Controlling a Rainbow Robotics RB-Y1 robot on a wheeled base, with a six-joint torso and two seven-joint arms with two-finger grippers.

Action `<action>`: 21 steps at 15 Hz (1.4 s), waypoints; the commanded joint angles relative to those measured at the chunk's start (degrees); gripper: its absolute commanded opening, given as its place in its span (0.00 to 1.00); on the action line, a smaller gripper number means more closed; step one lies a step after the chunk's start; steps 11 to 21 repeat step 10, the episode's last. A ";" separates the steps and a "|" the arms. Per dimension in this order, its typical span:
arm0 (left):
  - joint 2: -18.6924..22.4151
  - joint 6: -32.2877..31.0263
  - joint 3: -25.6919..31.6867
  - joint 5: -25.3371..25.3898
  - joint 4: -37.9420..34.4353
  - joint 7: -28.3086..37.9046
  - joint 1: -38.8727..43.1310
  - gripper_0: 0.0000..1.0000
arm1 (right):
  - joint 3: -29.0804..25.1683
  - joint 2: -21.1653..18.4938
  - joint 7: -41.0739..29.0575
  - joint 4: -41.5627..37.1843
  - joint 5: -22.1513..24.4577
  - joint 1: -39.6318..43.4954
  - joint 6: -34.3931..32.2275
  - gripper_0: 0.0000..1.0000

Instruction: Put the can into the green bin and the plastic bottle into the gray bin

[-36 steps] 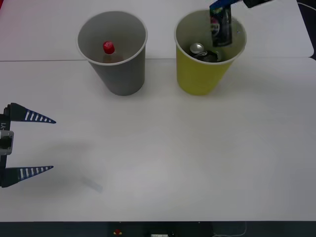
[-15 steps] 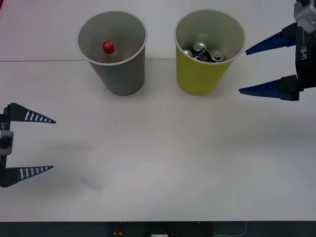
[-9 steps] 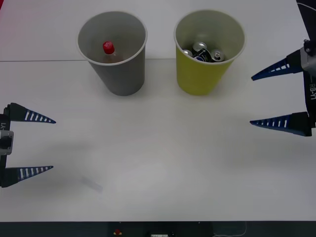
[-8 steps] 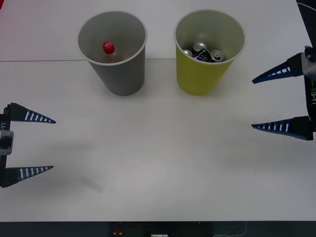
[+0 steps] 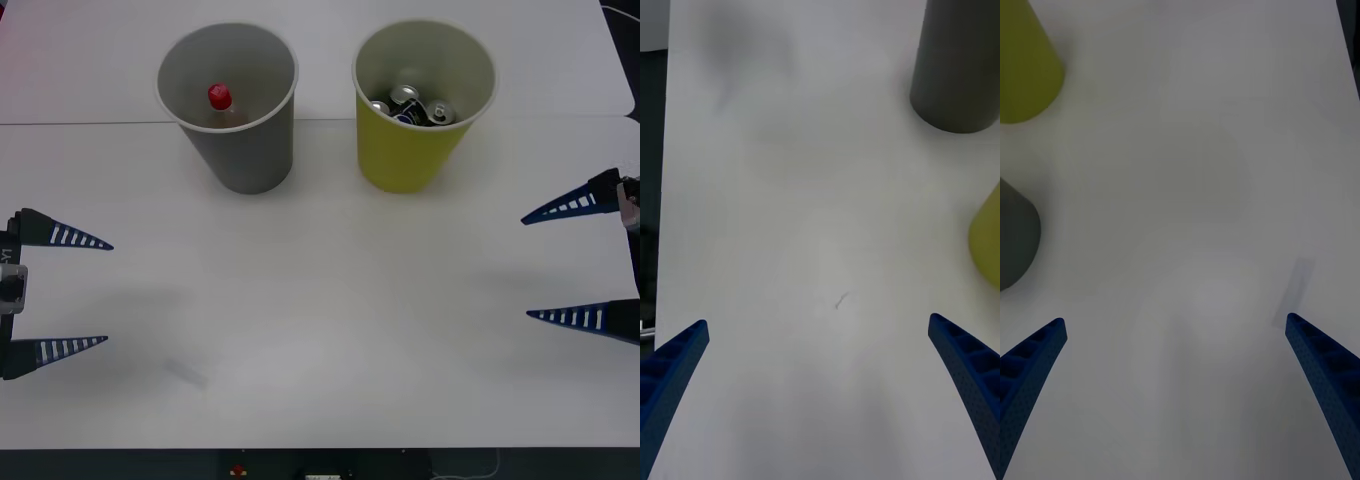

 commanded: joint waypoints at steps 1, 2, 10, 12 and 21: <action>0.00 0.00 0.00 0.00 0.00 0.00 0.00 1.00 | -0.71 1.52 5.36 0.34 0.13 2.03 0.00 1.00; 0.00 0.00 0.00 0.00 0.00 0.00 0.00 1.00 | -1.33 2.57 7.38 0.69 0.30 3.43 0.00 1.00; 0.00 0.00 0.00 0.00 0.00 0.00 0.00 1.00 | -2.12 3.19 9.93 0.87 0.48 6.16 -0.09 1.00; 0.00 0.00 0.00 0.00 0.00 0.00 0.00 1.00 | -2.12 3.19 9.93 0.87 0.48 6.16 -0.09 1.00; 0.00 0.00 0.00 0.00 0.00 0.00 0.00 1.00 | -2.12 3.19 9.93 0.87 0.48 6.16 -0.09 1.00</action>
